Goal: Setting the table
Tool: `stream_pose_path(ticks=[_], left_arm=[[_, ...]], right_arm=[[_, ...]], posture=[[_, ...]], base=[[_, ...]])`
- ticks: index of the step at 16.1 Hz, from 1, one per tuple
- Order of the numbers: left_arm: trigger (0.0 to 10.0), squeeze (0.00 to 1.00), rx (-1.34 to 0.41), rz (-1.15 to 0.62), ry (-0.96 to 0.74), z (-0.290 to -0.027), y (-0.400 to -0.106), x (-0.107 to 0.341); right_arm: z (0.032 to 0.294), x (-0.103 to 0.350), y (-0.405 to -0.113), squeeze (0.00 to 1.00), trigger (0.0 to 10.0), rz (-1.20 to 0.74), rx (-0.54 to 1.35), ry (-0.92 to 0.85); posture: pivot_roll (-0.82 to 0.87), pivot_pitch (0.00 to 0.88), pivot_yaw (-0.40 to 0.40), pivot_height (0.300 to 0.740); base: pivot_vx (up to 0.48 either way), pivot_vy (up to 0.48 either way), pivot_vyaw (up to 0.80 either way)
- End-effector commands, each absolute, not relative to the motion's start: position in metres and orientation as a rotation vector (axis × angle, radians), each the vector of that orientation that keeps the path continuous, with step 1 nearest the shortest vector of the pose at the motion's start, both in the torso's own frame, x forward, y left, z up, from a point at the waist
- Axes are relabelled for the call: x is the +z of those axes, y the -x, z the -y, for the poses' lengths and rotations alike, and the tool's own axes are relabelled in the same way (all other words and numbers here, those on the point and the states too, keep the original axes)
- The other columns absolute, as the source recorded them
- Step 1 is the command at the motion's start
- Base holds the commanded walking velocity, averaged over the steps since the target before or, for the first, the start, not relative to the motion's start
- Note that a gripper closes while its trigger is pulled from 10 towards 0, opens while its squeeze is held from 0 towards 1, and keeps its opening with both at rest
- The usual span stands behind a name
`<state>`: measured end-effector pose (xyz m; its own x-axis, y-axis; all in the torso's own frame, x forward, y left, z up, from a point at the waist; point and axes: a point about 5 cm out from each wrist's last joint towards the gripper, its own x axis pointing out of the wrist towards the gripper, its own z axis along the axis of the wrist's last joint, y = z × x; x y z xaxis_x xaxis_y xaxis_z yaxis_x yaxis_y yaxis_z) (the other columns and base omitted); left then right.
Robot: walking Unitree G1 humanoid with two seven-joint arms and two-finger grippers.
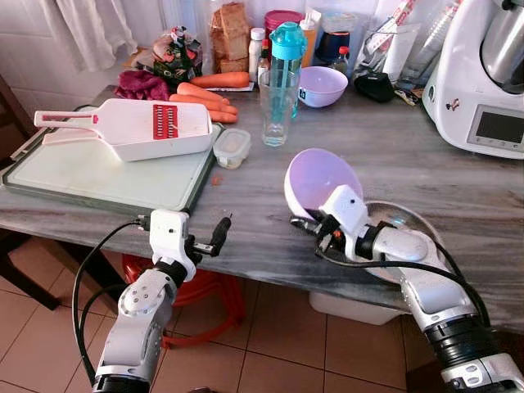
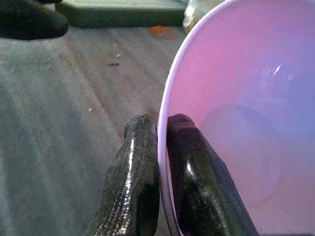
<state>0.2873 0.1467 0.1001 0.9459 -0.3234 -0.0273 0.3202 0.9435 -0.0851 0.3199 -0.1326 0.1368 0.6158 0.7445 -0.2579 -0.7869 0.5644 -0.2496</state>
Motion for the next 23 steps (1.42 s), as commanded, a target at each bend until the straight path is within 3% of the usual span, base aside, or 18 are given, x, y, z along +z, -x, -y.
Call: stream_pose_path(ticks=[1,3,4,9,10,11,12,13,17,18,19,20,23], left_arm=[[10.0,0.0,-0.337,-0.054,0.078,-0.1466,-0.2857,0.0982],[10.0,0.0,-0.347,-0.056,0.08,-0.1459,-0.2868,0.099],[10.0,0.0,-0.349,-0.057,0.08,-0.1458,-0.2869,0.0989],[10.0,0.0,-0.356,-0.07,0.081,-0.1446,-0.2854,0.0965],[10.0,0.0,-0.356,-0.073,0.082,-0.1446,-0.2853,0.0962],[10.0,0.0,-0.356,-0.074,0.082,-0.1446,-0.2853,0.0961],[10.0,0.0,-0.358,-0.076,0.083,-0.1443,-0.2853,0.096],[10.0,0.0,-0.359,-0.077,0.084,-0.1442,-0.2853,0.0959],[10.0,0.0,-0.364,-0.081,0.085,-0.1433,-0.2853,0.0961],[10.0,0.0,-0.364,-0.081,0.087,-0.1433,-0.2853,0.0961],[10.0,0.0,-0.363,-0.081,0.088,-0.1432,-0.2853,0.0962],[10.0,0.0,-0.363,-0.083,0.089,-0.1431,-0.2854,0.0961],[10.0,0.0,-0.366,-0.09,0.09,-0.1432,-0.2839,0.095]], right_arm=[[0.1322,0.1368,-0.3207,0.66,10.0,-0.135,0.914,0.379],[0.1317,0.1367,-0.3211,0.66,10.0,-0.133,0.912,0.378],[0.1319,0.1366,-0.3213,1.0,10.0,-0.132,0.909,0.375],[0.1298,0.1388,-0.3221,1.0,10.0,-0.113,0.915,0.369],[0.1278,0.14,-0.3227,0.0,10.0,-0.107,0.918,0.372],[0.1267,0.1406,-0.323,0.0,10.0,-0.103,0.918,0.366],[0.1267,0.1407,-0.324,0.71,10.0,-0.105,0.913,0.357],[0.1269,0.1407,-0.3246,1.0,10.0,-0.108,0.909,0.349],[0.1247,0.143,-0.3241,1.0,10.0,-0.11,0.938,0.363],[0.1245,0.1428,-0.3241,0.25,10.0,-0.114,0.941,0.358],[0.124,0.1424,-0.3236,0.0,10.0,-0.119,0.952,0.35],[0.1244,0.1421,-0.3233,0.0,0.0,-0.123,0.957,0.351],[0.1271,0.1383,-0.3245,0.0,0.0,-0.177,0.94,0.308]], posture=[[0.06,0.048,-0.003,0.74],[0.06,0.046,0.0,0.74],[0.06,0.046,0.0,0.74],[0.06,0.046,0.0,0.74],[0.06,0.046,0.0,0.74],[0.06,0.046,0.0,0.74],[0.06,0.046,0.0,0.74],[0.06,0.046,0.0,0.74],[0.06,0.05,-0.001,0.74],[0.06,0.05,-0.001,0.74],[0.06,0.05,-0.001,0.74],[0.06,0.052,-0.003,0.74],[0.06,0.055,-0.004,0.74]], base=[[0.0,0.0,0.0],[0.0,0.0,0.0],[0.0,0.0,0.0],[0.0,0.0,0.0],[0.0,0.0,0.0],[0.0,0.0,0.0],[0.0,0.0,0.0],[0.0,0.0,0.0],[0.0,0.0,0.0],[0.0,0.0,0.0],[0.0,0.0,0.0],[0.0,0.0,0.0],[0.0,0.0,0.0]])
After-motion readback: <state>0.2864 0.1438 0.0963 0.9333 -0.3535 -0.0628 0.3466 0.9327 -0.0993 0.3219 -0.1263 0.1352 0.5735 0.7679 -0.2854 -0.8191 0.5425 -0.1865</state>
